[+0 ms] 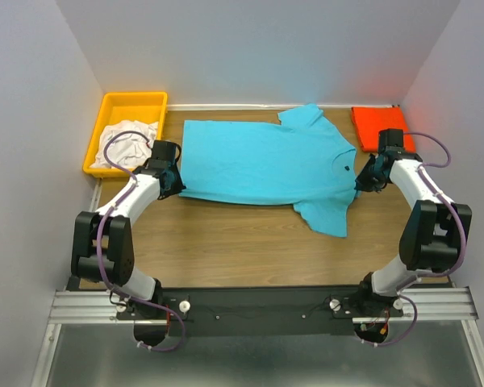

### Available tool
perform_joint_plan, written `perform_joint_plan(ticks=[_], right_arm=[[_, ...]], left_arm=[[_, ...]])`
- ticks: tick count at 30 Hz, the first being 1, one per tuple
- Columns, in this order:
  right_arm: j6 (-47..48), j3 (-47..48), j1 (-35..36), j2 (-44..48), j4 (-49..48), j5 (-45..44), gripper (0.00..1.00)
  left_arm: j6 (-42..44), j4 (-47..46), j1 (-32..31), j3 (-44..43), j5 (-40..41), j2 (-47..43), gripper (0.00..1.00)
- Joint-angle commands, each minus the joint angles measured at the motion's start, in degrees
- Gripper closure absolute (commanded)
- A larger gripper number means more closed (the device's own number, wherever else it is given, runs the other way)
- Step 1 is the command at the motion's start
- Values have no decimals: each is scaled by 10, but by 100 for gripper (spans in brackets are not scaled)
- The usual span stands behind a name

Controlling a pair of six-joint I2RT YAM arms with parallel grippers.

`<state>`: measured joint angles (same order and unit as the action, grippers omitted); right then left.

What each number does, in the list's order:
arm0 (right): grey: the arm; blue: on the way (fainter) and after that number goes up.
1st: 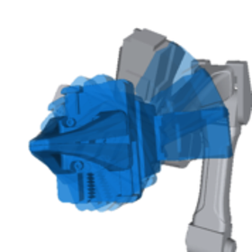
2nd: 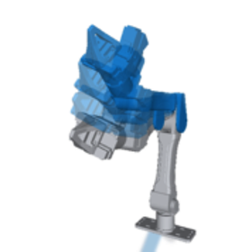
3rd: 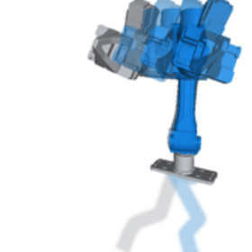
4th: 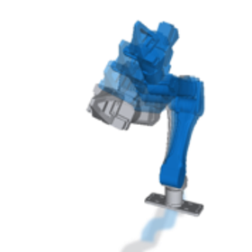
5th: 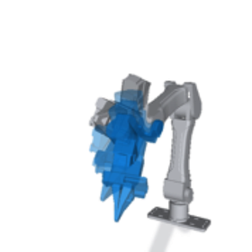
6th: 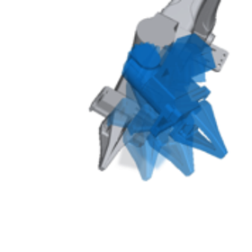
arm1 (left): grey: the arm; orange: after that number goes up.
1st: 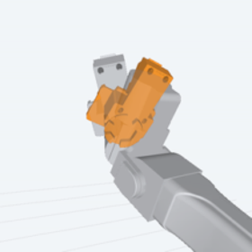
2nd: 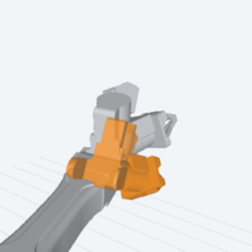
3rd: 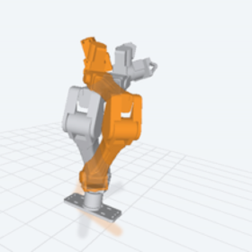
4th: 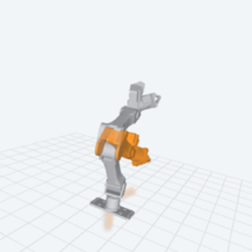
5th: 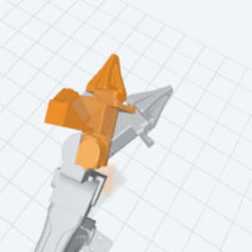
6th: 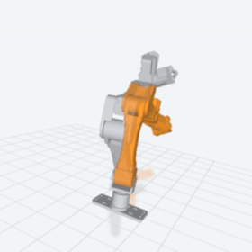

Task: Fold and stack the t-shirts
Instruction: Fold the tshirt

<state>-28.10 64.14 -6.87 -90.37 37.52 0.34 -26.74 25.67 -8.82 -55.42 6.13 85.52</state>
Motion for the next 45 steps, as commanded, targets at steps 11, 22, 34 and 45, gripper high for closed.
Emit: perform_joint_plan(ticks=[11, 22, 34, 45], right_arm=[[23, 172, -6, -153, 0, 39, 99], [32, 252, -6, -231, 0, 33, 99], [48, 289, -5, -273, -1, 46, 99], [44, 276, -5, -275, -6, 34, 83]], left_arm=[[18, -51, 25, -90, -19, 116, 100], [25, -51, 35, -148, -12, 176, 100], [25, -64, 39, -167, -11, 214, 100], [27, -69, 38, -167, -5, 213, 83]])
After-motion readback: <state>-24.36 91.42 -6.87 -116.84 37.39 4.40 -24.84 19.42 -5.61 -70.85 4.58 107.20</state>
